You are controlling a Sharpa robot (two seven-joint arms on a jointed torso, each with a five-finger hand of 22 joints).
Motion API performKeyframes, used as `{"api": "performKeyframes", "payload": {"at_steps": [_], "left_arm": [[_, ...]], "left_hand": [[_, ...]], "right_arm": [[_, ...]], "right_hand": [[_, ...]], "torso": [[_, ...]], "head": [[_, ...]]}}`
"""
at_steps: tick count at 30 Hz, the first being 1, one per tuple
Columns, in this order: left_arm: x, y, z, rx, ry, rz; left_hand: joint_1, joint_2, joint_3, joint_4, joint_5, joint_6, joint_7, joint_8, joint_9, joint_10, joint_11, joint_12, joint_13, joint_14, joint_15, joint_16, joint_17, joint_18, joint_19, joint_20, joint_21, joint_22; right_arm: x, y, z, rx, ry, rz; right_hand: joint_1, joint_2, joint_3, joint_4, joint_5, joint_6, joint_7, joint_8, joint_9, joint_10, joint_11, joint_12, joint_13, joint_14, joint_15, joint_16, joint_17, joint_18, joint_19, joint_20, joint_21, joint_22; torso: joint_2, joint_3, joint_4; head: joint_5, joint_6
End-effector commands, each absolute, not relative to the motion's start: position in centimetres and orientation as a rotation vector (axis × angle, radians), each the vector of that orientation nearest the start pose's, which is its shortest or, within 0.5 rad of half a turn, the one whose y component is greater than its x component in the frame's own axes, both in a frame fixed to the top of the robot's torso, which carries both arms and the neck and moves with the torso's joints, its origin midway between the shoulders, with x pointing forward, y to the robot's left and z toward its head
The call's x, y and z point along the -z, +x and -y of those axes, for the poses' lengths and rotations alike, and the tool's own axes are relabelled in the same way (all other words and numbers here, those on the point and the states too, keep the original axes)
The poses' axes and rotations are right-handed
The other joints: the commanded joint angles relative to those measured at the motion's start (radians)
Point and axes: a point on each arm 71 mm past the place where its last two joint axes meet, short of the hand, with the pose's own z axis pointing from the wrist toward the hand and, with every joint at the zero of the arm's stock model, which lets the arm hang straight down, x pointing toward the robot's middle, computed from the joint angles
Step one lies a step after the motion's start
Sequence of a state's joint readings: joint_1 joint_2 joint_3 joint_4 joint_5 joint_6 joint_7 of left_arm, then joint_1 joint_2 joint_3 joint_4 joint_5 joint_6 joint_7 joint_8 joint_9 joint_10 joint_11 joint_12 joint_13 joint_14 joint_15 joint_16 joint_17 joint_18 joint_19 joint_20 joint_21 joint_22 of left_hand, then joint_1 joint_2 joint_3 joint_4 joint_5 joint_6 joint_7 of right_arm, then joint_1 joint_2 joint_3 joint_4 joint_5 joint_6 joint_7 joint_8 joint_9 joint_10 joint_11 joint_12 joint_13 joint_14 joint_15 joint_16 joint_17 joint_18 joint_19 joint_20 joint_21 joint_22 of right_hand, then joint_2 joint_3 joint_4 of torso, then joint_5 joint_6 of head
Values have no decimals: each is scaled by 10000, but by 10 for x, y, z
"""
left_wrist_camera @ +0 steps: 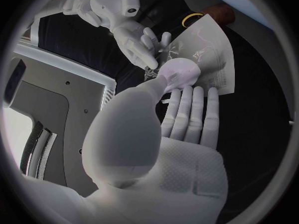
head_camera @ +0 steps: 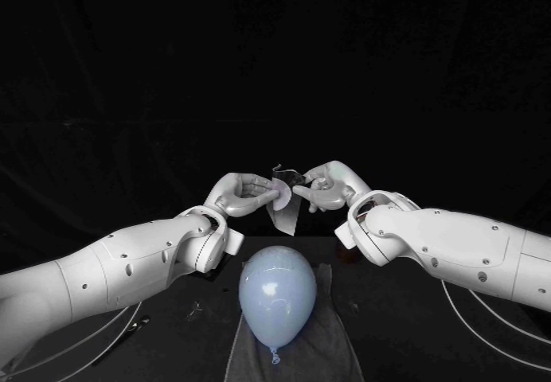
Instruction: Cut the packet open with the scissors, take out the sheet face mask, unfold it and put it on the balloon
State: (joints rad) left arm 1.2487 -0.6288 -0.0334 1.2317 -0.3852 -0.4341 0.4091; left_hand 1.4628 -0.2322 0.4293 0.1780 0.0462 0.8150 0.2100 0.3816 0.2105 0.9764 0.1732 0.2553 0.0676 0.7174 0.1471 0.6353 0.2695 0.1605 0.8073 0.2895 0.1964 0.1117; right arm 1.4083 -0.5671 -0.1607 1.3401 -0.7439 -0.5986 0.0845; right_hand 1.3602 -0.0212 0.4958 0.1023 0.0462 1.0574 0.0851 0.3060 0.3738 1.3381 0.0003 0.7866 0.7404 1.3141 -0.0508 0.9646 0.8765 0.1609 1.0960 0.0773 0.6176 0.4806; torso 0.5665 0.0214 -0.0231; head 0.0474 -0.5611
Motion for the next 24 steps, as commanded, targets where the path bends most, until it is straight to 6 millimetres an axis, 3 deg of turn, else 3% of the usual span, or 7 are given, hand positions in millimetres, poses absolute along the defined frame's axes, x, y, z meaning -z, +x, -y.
{"api": "performKeyframes", "payload": {"at_steps": [1, 11, 24], "left_arm": [[156, 548, -187, 13050, -6791, -13350], [156, 546, -196, 13028, -6809, -13397], [144, 547, -229, 13000, -6930, -13180]], "left_hand": [[-66, -58, -152, 1, 21, -95, 90, -55, 6, -215, 53, -31, 28, -220, 67, 98, 53, -192, -79, -1, -77, -43], [-229, 26, -746, 90, 21, -294, 213, -156, 67, -673, 175, 147, 77, -761, 195, 382, 194, -333, -199, -3, -267, -169], [-92, 374, -1198, 197, 23, -296, 216, -142, 168, -1020, 211, 362, 93, -1077, 231, 692, 289, -402, -209, -5, -376, -256]], "right_arm": [[114, 540, 132, -10083, 3269, -14027], [114, 542, 142, -9677, 2470, -14077], [117, 538, 159, -8031, -1251, -14475]], "right_hand": [[-108, -17, 325, -273, 24, -22, -57, 374, 538, 59, 17, -79, -22, 90, 6, 22, -14, 192, -75, 1, 58, 16], [-186, -32, 376, -310, 24, -52, -47, 386, 543, 24, 25, -233, -146, 61, 12, -58, -97, 193, -92, -5, 77, 38], [-303, -89, 384, -403, 23, -35, -68, 448, 570, 115, 9, -163, -24, 171, -3, 97, 86, 182, -97, 8, 115, 77]], "torso": [[2, 0, 1], [-2, -6, 0], [5, 3, -4]], "head": [[-25, 10], [-93, 36], [-238, -3]]}}
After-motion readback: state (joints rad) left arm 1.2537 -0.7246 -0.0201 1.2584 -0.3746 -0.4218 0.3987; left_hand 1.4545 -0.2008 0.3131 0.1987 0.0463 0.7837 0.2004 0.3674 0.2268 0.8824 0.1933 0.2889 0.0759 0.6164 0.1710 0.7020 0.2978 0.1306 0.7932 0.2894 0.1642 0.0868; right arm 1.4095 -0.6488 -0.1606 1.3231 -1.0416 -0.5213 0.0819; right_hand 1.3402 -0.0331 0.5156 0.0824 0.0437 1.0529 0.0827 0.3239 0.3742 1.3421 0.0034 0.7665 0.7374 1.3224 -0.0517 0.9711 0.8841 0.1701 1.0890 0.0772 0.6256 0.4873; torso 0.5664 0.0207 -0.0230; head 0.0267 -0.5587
